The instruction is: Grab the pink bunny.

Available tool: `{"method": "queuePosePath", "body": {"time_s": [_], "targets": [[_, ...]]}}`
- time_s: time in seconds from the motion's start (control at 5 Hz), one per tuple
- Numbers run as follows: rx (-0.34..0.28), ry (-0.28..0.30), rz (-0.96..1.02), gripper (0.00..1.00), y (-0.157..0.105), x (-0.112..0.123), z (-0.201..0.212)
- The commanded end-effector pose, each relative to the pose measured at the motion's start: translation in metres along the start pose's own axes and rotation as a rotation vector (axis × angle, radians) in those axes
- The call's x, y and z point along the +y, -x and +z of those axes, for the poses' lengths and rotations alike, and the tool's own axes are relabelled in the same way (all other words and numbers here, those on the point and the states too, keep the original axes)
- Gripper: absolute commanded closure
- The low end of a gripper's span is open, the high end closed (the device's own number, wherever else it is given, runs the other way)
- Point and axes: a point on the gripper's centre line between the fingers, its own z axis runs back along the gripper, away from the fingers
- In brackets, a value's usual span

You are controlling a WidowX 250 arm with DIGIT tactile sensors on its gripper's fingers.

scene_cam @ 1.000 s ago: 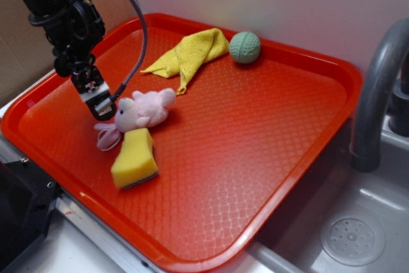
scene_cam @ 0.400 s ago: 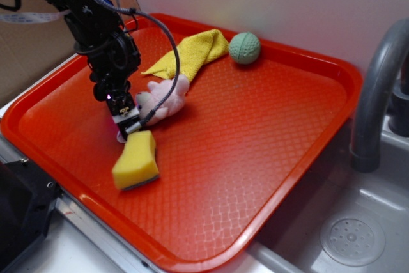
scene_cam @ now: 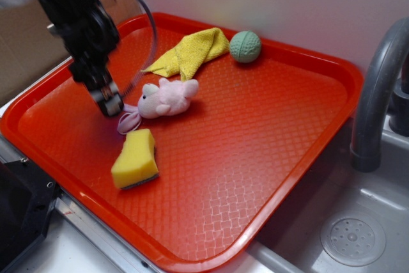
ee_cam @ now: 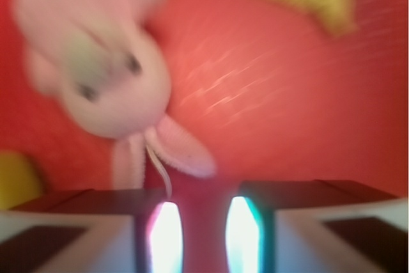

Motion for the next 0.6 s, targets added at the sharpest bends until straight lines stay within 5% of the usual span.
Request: {"method": "queuePosePath", "body": {"time_s": [0.0,0.2,0.4], "targets": [[0.032,-0.086,0.176,1.0,-0.031,-0.005,0.097],[0.006,-0.081,0.12,0.34,-0.033,-0.009,0.1],[-0.035,-0.004,-0.034,0.0,-0.043,-0.017,0.063]]}}
